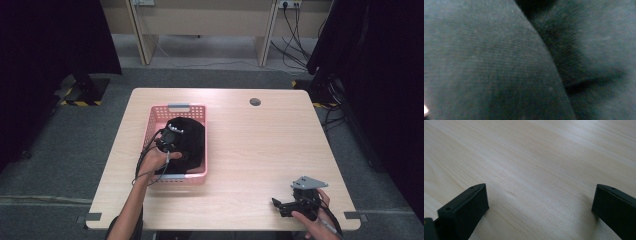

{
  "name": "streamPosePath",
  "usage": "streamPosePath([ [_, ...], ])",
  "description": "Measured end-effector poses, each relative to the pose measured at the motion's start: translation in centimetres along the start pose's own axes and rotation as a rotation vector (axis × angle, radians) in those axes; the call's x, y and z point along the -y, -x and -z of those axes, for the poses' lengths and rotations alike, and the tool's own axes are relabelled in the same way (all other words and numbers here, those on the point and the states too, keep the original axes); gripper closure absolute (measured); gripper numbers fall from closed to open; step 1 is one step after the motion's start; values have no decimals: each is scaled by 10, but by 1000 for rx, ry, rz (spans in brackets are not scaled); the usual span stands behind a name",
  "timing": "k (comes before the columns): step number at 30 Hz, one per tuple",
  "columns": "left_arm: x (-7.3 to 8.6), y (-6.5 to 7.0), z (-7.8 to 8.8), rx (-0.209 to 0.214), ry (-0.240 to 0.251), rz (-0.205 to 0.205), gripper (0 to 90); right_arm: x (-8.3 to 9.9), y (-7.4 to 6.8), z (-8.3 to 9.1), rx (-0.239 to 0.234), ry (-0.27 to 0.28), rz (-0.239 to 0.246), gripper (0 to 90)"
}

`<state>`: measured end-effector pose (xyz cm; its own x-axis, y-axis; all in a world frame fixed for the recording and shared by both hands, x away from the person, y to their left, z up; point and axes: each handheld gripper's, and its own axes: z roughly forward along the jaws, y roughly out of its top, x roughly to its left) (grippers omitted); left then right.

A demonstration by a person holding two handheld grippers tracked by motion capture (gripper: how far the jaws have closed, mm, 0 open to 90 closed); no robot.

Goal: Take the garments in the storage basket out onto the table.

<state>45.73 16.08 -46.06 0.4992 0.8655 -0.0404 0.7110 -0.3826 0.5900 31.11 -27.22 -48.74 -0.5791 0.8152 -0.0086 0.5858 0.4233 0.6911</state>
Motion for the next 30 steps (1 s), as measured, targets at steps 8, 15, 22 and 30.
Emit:
streamPosePath([
  [8,-2,-5,15,25,55,32,377,0,0,0,0,0,0,6],
  [15,-8,-9,39,52,130,69,383,0,0,0,-1,0,0,7],
  [22,-12,-9,58,55,177,63,383,0,0,0,-1,0,0,7],
  [30,-19,-6,75,74,213,54,382,0,0,0,-1,0,0,7],
])
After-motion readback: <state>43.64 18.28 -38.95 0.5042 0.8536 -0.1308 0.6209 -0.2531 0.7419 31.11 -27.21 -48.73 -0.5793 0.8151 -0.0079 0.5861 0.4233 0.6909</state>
